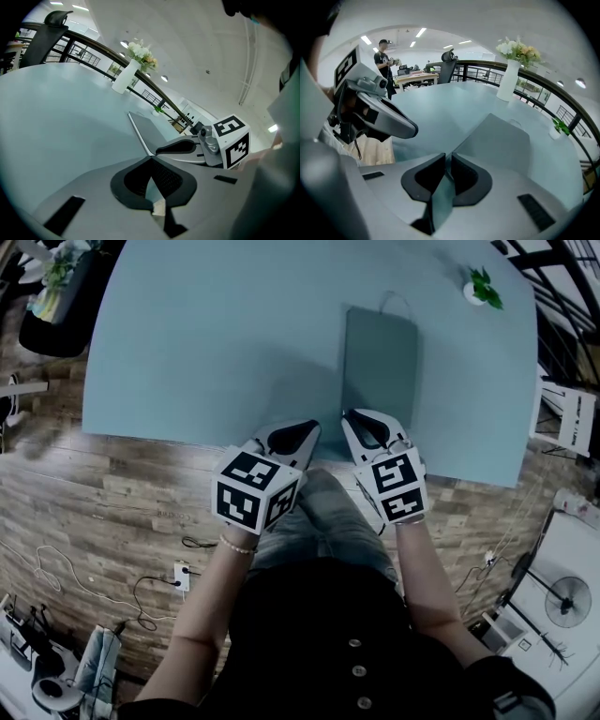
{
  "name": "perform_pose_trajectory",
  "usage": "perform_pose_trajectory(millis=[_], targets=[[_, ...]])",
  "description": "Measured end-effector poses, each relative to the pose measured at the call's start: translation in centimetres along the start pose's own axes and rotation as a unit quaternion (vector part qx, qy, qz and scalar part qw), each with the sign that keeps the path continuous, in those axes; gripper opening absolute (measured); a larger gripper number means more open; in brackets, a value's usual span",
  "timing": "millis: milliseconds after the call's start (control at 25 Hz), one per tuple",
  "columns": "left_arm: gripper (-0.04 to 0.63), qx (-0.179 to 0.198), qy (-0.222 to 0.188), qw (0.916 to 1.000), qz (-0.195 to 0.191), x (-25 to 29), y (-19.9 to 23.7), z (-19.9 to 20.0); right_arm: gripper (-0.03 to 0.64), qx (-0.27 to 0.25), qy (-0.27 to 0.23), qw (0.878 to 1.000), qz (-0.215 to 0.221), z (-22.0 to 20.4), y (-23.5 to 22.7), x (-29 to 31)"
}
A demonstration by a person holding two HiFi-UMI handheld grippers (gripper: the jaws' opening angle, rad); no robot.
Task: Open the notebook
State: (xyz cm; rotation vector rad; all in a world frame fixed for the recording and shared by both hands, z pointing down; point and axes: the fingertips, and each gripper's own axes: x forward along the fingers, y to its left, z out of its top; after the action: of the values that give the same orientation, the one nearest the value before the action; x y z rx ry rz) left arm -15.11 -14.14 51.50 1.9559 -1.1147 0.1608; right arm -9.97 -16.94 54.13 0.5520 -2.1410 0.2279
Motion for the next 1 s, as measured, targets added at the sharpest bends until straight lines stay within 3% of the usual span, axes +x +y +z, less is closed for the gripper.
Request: perform_pose_trajectory(millis=[400,640,1000], targets=[[0.017,0.018,0.011,0.9996,-0.017,0.0,-0.3,0.6,0.038,0.080,-0.020,0.996,0.015,0.0,-0.8,-0.6],[0.017,0.032,0.017,0.9989,-0.030,0.7,-0.9,1.3,0.035,0.165,-0.049,0.985,0.021,0.1,-1.6,-1.5],[0.017,0.044,0.022,0.9981,-0.037,1.0,-1.3,1.9,0.032,0.187,-0.080,0.979,0.006,1.0,-2.3,-3.2]])
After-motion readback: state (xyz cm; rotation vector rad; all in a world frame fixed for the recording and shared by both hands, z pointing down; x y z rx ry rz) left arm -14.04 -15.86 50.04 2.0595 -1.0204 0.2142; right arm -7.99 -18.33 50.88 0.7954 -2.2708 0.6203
